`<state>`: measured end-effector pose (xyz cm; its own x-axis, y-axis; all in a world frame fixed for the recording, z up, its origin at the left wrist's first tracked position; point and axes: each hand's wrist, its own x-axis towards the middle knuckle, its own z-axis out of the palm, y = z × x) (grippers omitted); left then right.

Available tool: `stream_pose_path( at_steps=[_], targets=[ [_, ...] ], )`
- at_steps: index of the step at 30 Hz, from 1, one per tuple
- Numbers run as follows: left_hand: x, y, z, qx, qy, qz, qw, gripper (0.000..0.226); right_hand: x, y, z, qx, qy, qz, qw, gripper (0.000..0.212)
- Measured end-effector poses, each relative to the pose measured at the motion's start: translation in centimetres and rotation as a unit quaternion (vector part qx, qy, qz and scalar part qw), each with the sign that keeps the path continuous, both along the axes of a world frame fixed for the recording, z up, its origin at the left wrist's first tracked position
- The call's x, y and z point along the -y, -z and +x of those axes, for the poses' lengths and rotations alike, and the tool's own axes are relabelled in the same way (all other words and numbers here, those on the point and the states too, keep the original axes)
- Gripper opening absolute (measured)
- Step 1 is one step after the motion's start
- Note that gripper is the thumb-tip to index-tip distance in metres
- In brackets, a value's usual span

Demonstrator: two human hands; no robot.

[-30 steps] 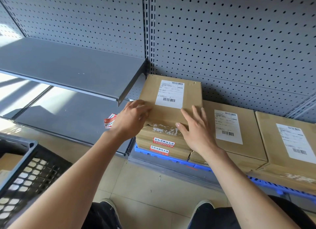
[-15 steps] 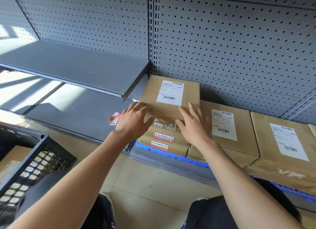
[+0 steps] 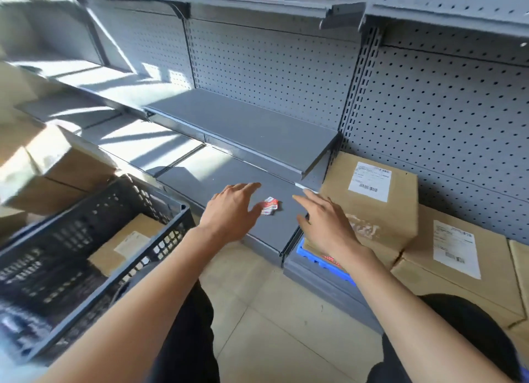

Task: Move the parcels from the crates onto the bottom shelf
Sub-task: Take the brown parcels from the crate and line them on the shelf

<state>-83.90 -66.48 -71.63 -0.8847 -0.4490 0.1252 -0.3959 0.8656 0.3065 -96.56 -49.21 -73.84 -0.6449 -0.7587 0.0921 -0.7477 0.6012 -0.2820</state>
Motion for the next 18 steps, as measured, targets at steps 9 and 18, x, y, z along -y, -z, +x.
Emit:
stream_pose_path(
  at_steps=[9, 18],
  targets=[
    [12.9, -2.0, 17.9, -0.034, -0.171, 0.023, 0.984, 0.03, 15.0, -2.0, 12.0, 0.028, -0.14, 0.002, 0.99, 0.047],
    [19.9, 1.7, 30.3, -0.022, -0.293, 0.032, 0.955, 0.042, 28.4, -0.6, 21.3, 0.065, -0.269, 0.026, 0.96, 0.047]
  ],
)
